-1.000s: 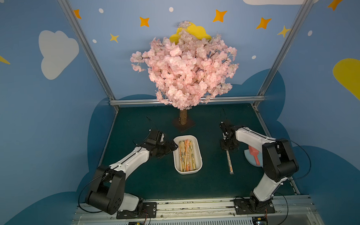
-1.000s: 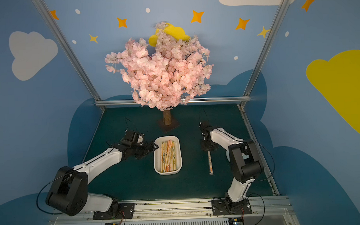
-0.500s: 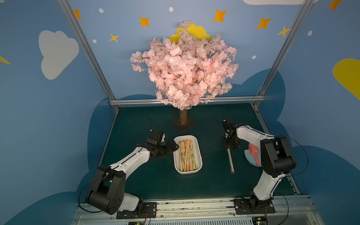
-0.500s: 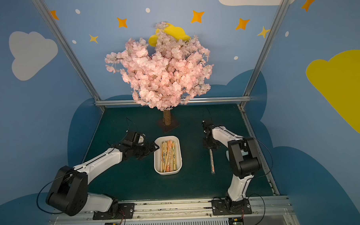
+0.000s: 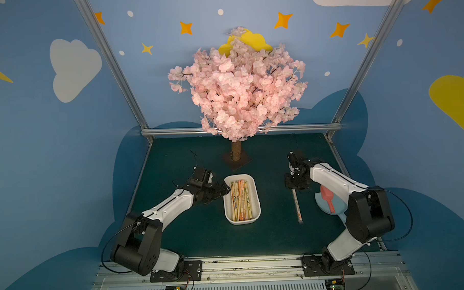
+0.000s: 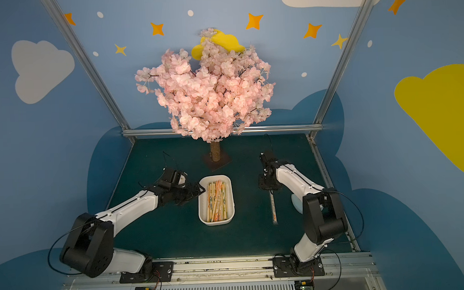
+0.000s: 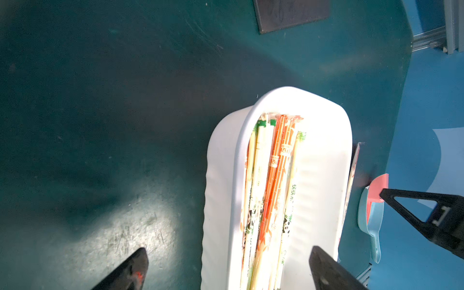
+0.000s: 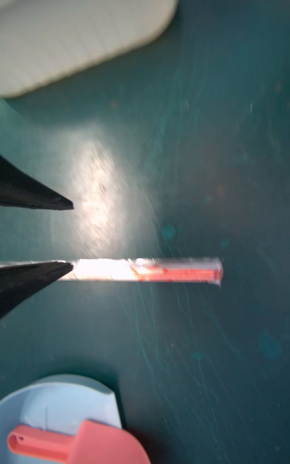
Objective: Take the paired disposable chopsticks out of the storage box
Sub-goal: Place the paired disposable chopsticks at the center of the board, then pick up the paired disposable chopsticks from the storage box.
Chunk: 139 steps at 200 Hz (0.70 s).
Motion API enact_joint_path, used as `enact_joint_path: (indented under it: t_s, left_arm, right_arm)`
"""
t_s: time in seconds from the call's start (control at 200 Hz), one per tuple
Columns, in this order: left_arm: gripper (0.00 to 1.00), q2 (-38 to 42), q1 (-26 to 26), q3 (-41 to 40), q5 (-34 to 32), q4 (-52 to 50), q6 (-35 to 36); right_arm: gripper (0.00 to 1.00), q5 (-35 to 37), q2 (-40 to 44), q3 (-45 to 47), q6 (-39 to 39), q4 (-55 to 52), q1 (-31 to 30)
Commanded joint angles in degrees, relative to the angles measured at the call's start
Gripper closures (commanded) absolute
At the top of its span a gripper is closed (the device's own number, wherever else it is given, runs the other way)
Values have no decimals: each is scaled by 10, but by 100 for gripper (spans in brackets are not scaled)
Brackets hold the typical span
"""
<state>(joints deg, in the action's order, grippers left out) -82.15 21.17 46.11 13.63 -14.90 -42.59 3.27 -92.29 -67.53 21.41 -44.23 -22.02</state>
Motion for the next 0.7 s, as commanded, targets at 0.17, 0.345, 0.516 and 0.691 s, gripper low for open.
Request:
enact_joint_path:
  t_s: [0.17,0.345,0.516,0.691]
  left_arm:
    - [0,13,-23,-22,-20,-4,15]
    - [0,23,-49,-44,-10,2,2]
    - [0,28,-69,-49,9,-9,2]
    - [0,29,-81,-64,14,1,-2]
  right_arm:
    - [65,-68,18,-79,77,-20,-122]
    - [67,-80,-24,-126,132,-15,-186]
    - [70,-75,-89,-165,168,-13,-236]
    - [72,-62,-143,-196,182,-22,-267]
